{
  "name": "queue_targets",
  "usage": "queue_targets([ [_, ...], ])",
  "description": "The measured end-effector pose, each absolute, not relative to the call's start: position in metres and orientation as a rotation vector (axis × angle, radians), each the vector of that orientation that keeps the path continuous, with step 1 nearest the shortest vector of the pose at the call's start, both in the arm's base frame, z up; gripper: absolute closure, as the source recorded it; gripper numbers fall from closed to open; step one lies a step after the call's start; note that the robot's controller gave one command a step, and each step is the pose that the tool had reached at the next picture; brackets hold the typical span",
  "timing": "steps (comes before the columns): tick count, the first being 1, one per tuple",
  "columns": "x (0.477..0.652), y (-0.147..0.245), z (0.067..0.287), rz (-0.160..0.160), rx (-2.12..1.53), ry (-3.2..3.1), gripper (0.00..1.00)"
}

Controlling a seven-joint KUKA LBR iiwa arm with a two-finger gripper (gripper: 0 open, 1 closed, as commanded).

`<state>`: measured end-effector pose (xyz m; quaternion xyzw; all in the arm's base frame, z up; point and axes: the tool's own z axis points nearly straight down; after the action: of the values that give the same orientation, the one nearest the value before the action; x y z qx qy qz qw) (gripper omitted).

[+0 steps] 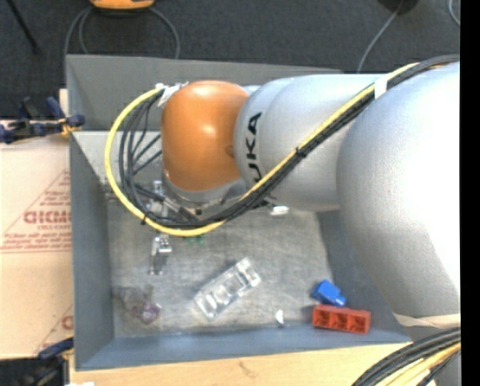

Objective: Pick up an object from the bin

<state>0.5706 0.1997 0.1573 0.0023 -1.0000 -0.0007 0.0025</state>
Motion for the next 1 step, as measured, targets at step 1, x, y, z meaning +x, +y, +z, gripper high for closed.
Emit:
queue_targets([
  [1,0.5023,0.2354,0.0733,0.0,0.33,-3.132,0.0],
])
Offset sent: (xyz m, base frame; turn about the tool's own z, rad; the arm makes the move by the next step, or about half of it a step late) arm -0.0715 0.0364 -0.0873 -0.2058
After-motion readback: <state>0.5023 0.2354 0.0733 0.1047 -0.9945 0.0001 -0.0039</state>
